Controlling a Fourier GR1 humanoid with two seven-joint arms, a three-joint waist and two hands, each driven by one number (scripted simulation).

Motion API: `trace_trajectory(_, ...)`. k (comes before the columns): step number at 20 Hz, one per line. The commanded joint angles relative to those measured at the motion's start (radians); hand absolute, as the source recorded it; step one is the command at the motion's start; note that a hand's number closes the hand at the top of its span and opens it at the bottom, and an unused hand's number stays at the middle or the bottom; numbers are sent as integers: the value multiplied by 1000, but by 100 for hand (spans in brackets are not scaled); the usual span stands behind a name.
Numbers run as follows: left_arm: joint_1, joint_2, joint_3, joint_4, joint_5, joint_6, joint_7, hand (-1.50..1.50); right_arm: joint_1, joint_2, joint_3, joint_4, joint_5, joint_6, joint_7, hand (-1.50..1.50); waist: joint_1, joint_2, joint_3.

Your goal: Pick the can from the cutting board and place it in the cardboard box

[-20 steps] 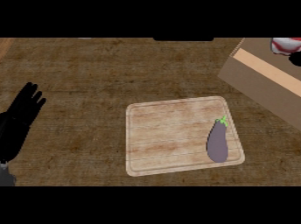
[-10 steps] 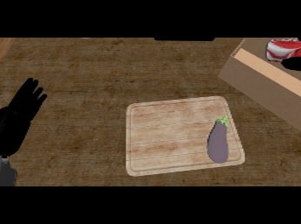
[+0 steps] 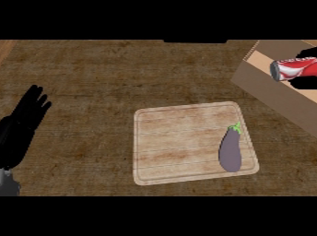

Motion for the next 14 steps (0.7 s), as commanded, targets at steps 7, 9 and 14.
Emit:
trace_trajectory(7, -6, -3, 35, 59, -4, 0, -26, 0, -13, 58, -241, 20, -256, -85, -156, -150, -30, -4, 1)
trace_trajectory(9, 38, 14, 37, 9, 18, -36, -15, 0, 0, 79, -290, 17, -318, -69, -136, -150, -20, -9, 0)
trace_trajectory(14, -19, 9, 30, 49, -3, -20, -9, 0, -65, -29, -422, 81, -454, 24, -120, -150, -18, -2, 0)
